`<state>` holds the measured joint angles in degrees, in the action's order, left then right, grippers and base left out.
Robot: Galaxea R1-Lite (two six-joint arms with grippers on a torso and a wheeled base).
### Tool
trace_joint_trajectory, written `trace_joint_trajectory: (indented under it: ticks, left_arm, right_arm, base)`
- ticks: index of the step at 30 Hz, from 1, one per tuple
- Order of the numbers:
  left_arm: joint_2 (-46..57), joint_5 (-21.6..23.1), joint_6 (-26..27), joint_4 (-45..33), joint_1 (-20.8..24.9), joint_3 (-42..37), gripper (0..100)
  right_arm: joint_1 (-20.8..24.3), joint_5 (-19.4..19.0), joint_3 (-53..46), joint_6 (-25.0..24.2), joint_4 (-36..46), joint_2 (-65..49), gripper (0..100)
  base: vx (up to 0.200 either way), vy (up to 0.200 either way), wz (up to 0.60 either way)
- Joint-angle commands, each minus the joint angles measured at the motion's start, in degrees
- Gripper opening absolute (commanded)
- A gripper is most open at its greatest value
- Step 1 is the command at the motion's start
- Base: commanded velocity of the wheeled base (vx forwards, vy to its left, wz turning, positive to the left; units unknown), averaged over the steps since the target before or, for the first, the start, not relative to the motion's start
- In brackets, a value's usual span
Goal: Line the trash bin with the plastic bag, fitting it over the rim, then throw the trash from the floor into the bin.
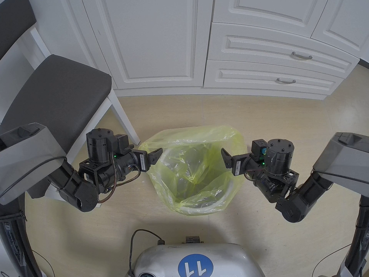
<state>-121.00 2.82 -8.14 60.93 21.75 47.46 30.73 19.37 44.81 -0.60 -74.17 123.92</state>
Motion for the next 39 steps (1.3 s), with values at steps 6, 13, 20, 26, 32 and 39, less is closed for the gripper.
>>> trace_joint_trajectory:
  ticks: [6,13,20,26,32,39]
  left_arm:
    - [-4.7,-4.7,-5.4,0.0,-0.6,7.0,100]
    - [-6.5,-7.6,-7.5,-0.3,-0.7,10.8,100]
    - [-9.7,-9.4,-10.6,-0.1,-0.5,15.1,100]
    - [-14.5,-12.8,-13.1,-0.4,-0.5,20.6,100]
    - [-16.5,-13.5,-13.3,-0.8,-0.6,21.9,100]
    - [-17.4,-13.5,-13.3,-1.3,-1.0,21.9,100]
  right_arm:
    - [-6.0,-5.7,-2.0,-0.3,8.2,-5.8,100]
    - [-6.7,-5.7,1.2,-2.5,8.1,-3.2,100]
    - [-7.2,-5.0,7.6,-5.7,8.0,3.5,100]
    - [-8.1,-3.9,11.9,-7.1,8.2,7.9,100]
    - [-8.8,-3.6,12.7,-7.1,8.8,9.1,100]
    - [-8.9,-3.6,12.0,-6.6,10.7,9.9,100]
  base:
    - [0.000,0.000,0.00]
    - [0.000,0.000,0.00]
    - [0.000,0.000,0.00]
    - [0.000,0.000,0.00]
    - [0.000,0.000,0.00]
    - [0.000,0.000,0.00]
